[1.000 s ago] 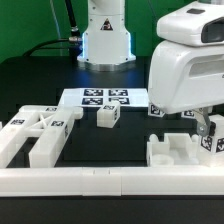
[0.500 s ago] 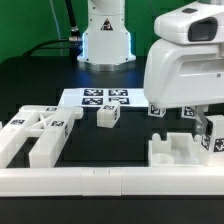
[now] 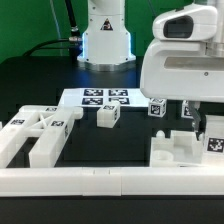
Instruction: Assemble chair
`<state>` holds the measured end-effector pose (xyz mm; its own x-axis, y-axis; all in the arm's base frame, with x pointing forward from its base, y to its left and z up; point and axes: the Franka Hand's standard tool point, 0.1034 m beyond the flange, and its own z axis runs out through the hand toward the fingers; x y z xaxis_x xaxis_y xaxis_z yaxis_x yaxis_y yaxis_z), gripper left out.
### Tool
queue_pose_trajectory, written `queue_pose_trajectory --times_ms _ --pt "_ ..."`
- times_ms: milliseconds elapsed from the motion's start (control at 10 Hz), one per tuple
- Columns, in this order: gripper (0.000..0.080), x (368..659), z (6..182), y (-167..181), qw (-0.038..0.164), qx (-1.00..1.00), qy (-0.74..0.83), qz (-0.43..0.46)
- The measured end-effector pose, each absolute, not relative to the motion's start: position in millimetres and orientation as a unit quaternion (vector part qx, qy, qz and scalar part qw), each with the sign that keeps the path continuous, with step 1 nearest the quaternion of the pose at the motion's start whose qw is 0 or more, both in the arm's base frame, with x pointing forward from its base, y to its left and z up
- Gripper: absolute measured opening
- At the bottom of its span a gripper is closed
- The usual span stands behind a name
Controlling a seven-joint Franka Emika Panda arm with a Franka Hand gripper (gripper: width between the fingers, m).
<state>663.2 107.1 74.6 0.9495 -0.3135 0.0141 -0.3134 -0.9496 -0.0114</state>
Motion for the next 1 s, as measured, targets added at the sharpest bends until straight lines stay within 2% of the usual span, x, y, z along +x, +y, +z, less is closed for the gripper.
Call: queue_pose_trajectory --times_ms 600,700,800,900,1000 --pt "0.0291 660 75.2 81 -0.015 -0.934 0.356 -0.004" --pt "0.0387 659 74.3 82 -0.015 -0.936 0.351 -0.003" --pt "0.0522 659 74.3 82 -0.015 -0.936 0.351 -0.003" --pt "0.0522 659 75.3 83 -0.014 -0.939 0.343 -0.003" --pt "0.0620 656 80.4 86 -0.012 -0.948 0.318 -0.004"
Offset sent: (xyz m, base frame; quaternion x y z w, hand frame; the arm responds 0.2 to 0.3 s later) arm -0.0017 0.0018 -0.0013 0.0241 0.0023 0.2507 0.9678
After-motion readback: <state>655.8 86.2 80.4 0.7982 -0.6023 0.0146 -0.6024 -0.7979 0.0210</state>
